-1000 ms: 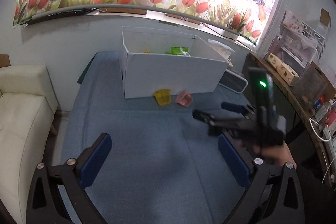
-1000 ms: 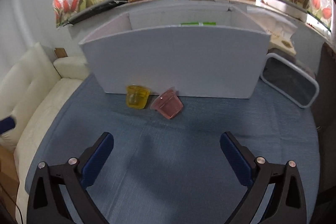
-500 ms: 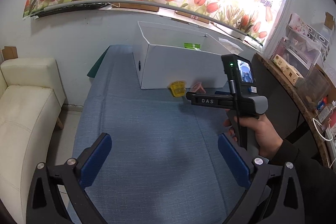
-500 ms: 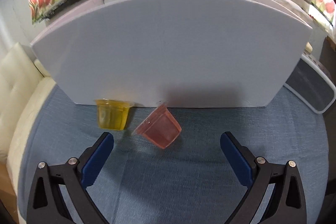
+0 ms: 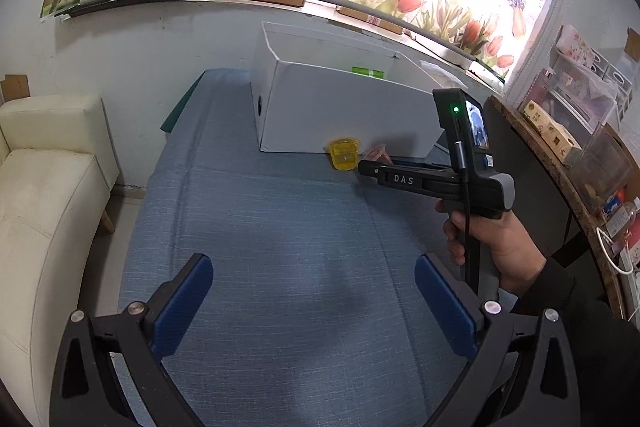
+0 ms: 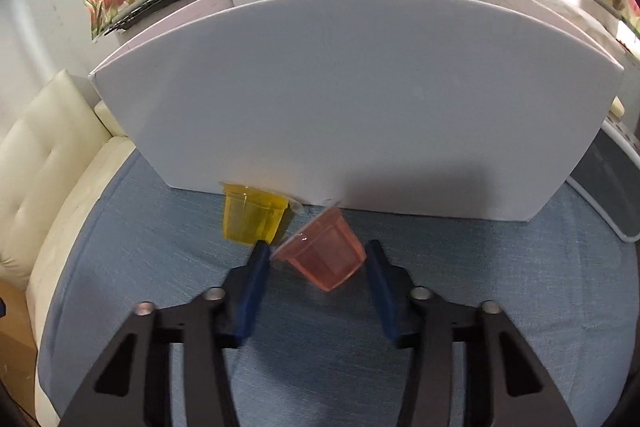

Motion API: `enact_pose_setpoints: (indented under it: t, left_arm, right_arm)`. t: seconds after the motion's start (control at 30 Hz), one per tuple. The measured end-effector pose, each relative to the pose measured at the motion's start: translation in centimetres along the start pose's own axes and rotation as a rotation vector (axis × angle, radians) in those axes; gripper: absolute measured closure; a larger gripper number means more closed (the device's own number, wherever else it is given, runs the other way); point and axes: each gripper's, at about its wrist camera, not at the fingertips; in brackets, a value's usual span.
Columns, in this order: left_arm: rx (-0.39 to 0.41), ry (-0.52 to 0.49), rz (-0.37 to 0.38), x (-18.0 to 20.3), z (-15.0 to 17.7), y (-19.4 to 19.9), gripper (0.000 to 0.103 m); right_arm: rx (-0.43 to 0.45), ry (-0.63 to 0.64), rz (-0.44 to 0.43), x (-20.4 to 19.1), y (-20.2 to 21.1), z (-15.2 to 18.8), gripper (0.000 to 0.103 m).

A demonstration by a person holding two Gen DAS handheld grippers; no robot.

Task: Organize snacks
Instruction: 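Move both tools back toward the last yellow and pink jelly cups, then grasp the pink jelly cup with the right gripper while the left grasps the yellow cup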

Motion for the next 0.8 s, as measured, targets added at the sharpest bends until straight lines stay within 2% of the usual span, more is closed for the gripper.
enact_pose_setpoints:
  t: [0.17,0.4,0.6,0.8]
  left_arm:
    - [-0.007,-0.023,-0.01,0.4,-0.1,-0.4,0.0]
    - [-0.025,-0.033,-0.029,1.0,-1.4,-2.9,0.0]
    - [-0.052,-0.032,-0.04,3.7,-4.3,-8.3,0.0]
    - [-0.056,-0.042,-0.088,7.8,-7.2,-14.1,0.0]
  right_arm:
    - [0.024,-0.005,-0.049,0.8,0.2,-0.4,0.052]
    - [0.088,-0.027,-0.073,1.1,3.7,1.2,0.052]
    - [0.132,-0.039,-0.08,1.4,8.9,4.2,0.052]
    - [0.158,-0.04,-0.066,2.1,13.7,7.8,0.052]
Point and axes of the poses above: each gripper's, at about its wrist camera, not at the fingertips, and y roughly against the way its jaws point, x to its right, z to its underside, and after that the axes turned 8 degrees about -z, right-handed
